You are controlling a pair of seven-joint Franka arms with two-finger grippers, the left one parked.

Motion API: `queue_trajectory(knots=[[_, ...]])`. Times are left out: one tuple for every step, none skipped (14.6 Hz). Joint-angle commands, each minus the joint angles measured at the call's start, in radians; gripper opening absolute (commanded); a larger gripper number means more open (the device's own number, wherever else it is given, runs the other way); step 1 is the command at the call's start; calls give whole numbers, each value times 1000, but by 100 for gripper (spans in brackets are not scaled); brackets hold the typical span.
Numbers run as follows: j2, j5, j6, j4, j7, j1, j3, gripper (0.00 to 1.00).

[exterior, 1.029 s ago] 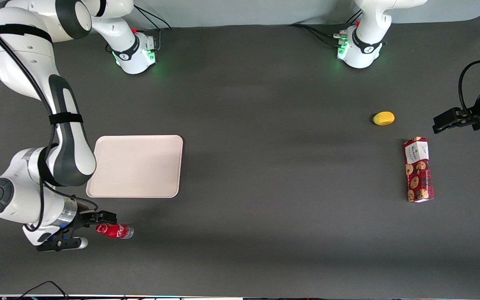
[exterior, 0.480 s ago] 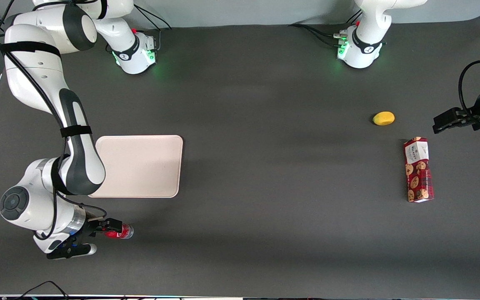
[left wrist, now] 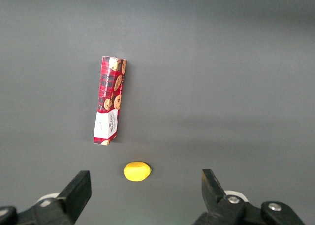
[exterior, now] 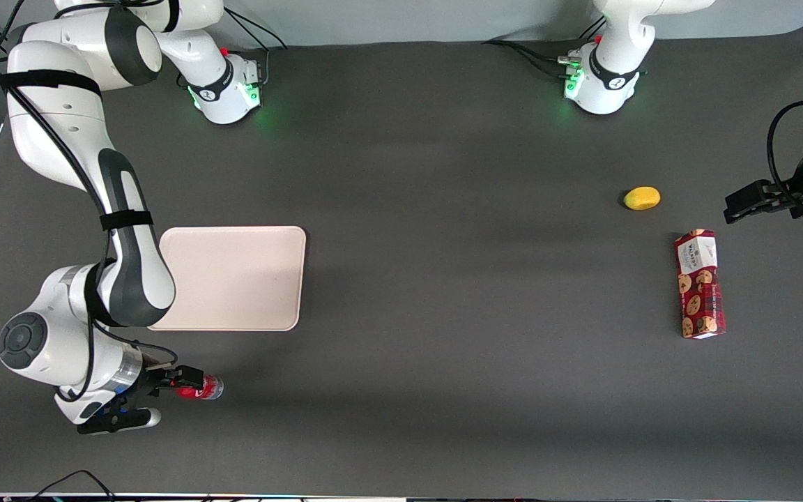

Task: Place coke bottle on tray
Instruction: 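Close the right gripper around the bottle's body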

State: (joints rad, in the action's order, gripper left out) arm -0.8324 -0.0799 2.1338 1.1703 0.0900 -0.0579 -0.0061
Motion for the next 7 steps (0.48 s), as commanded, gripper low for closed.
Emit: queue_trajectory(knots=[[-13,-18,-32,-32,25,1,-2,100],[-14,-18,-35,-29,24,0,-2,100],[-14,-18,-38,-28,24,0,-2,100],[-14,-18,-40,-24,24,0,-2,100],[-14,-18,-40,-24,24,0,-2,100],[-14,-15,-40,-24,25,-2,-2,100],[-16,-12,-40,-26,27,-2,-2,100]])
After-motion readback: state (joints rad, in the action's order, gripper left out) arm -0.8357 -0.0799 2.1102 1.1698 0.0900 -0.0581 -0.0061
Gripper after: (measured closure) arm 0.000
